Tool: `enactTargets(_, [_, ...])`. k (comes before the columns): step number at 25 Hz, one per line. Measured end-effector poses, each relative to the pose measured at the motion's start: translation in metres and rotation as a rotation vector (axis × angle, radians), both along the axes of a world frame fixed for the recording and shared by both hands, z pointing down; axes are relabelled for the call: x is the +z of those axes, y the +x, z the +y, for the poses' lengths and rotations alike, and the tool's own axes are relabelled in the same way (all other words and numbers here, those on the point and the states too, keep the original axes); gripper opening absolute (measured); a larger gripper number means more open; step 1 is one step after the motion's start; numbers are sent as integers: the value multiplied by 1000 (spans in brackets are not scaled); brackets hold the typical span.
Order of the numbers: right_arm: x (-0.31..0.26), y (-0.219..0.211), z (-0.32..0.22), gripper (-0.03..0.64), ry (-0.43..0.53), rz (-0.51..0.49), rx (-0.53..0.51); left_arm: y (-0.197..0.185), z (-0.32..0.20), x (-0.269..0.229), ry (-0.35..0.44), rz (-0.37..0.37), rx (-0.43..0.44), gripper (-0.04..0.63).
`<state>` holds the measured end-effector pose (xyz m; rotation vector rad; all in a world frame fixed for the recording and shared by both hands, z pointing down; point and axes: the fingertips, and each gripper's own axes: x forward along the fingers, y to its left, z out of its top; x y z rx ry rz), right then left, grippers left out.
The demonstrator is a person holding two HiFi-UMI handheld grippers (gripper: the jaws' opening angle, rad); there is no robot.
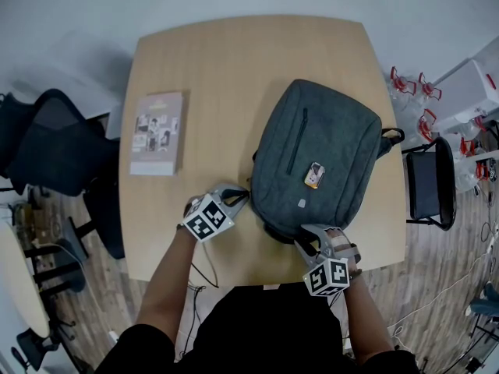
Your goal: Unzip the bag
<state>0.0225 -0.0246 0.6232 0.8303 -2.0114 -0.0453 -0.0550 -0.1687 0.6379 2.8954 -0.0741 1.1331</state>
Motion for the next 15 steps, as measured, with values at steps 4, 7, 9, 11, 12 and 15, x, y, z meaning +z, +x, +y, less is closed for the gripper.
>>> enactTargets(4, [4,3,-4,118,-14,-3,47,-2,4,-3,33,-20,22,25])
enactTargets(7, [7,4,-8,101,-17,0,93,-3,10,-4,33,-30,29,25])
enactTargets(9, [6,4,-11,98,-21,-15,118,-6,16,-6,32,-32,32,25])
enactTargets(11, [6,2,-14,96,-33,-33,139,-7,23,-7,32,-37,39,25])
enactTargets(12, [6,1,-16,95,-40,-40,148,-7,28,-8,31,-40,44,25])
enactTargets(15, [6,-5,-23,91,-57,-60,175,-9,38,-9,30,-43,51,26])
